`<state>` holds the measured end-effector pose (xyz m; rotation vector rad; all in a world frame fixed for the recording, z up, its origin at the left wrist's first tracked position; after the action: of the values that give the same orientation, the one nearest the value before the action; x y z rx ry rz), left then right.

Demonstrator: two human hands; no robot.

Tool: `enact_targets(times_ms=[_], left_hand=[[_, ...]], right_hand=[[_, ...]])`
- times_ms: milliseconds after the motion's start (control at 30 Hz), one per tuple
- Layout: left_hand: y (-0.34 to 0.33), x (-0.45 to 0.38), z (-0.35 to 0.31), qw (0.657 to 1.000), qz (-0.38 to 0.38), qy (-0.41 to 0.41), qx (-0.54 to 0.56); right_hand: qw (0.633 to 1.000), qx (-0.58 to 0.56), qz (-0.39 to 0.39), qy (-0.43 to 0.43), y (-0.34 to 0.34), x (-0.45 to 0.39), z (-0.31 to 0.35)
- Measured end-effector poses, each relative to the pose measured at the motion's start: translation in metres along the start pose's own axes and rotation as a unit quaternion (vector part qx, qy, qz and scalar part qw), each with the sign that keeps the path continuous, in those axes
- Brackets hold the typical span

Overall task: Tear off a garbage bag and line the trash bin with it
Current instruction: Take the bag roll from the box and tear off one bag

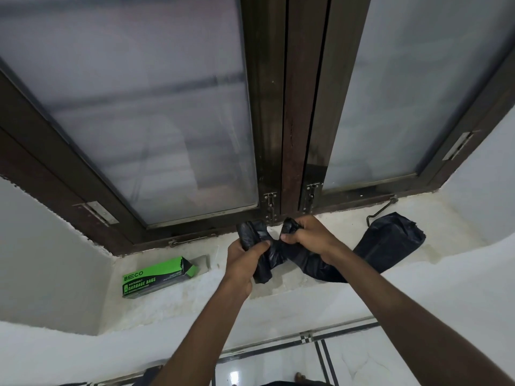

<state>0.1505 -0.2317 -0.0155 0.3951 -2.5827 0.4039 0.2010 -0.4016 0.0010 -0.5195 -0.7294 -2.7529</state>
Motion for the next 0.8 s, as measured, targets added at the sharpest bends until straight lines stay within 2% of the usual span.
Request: enact_targets(times_ms=[333,800], left_hand=[[-0.001,0.005,0.008,0.999,-0.031,-0.003,0.018],[-0.006,0.006,0.010,0.998,-0.038,-0.014,0.040]], right_hand=[[0.993,0.081,-0.077,0.030,-0.001,0.003,0.006],[0.985,0.096,-0.142,0.034,-0.002,0.001,0.009]])
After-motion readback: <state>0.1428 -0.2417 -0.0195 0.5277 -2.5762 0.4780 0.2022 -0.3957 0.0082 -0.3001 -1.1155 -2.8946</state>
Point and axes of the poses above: each hand's wrist, its own x-axis away from the middle knuckle, its own y-axis out of the back of the hand, z = x × y, the point moved 7 cm from there along -x, towards the middle knuckle, and after that the axes turned 10 degrees about x, right-handed, at the moved point
